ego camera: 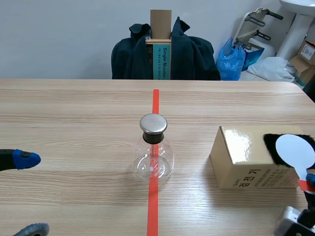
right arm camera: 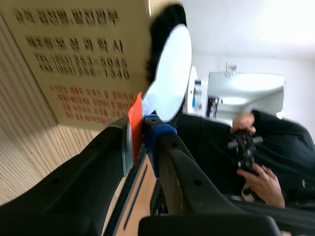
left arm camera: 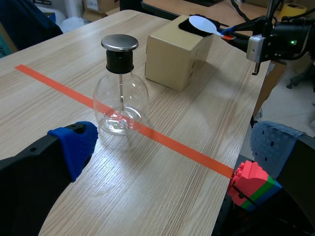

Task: Do the electroscope experiment.
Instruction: 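Rub the plate on the fur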

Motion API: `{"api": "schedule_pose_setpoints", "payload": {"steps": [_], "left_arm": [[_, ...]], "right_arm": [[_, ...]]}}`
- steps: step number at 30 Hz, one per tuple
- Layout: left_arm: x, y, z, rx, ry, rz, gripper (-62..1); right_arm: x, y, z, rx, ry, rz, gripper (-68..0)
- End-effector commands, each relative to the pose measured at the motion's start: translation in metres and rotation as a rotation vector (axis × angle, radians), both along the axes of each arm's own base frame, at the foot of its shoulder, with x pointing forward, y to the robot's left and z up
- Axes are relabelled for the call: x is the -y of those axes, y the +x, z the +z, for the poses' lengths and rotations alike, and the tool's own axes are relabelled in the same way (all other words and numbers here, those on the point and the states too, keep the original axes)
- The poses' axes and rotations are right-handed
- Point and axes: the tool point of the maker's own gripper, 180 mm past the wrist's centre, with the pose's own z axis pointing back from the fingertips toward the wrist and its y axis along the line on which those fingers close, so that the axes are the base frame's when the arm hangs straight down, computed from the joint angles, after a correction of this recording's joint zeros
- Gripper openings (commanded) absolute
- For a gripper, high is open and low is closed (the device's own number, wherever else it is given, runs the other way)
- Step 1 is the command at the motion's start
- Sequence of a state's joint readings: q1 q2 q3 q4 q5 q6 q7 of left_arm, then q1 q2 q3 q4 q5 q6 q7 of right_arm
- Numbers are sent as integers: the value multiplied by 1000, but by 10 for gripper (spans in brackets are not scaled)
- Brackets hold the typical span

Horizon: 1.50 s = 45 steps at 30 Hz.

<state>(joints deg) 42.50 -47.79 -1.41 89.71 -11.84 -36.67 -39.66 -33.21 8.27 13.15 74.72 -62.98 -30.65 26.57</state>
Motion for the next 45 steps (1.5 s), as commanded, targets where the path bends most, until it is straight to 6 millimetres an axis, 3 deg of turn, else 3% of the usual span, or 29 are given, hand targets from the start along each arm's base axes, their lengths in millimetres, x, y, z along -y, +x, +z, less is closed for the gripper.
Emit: {"api": "schedule_pose_setpoints", "payload": {"steps": [1,6,12,26,36,45], "left_arm": [[2,2,5,12,-29,5,14],[2,2,6,12,-29,6,14],[2,2,6,12,-29,5,14],[2,2,6,13,-29,6,14],[2,2,5,13,-28,5,14],[2,2,5,13,-28,5,14]], "right_arm": [[13,2,5,3,-19,-41,-667],[1,4,5,1,-1,23,-667],[8,4,9,8,-14,0,-667],[17,19,72,168,-51,-20,-667],[13,38,154,401,-2,-64,-667],[8,38,223,586,5,-54,-667]]}}
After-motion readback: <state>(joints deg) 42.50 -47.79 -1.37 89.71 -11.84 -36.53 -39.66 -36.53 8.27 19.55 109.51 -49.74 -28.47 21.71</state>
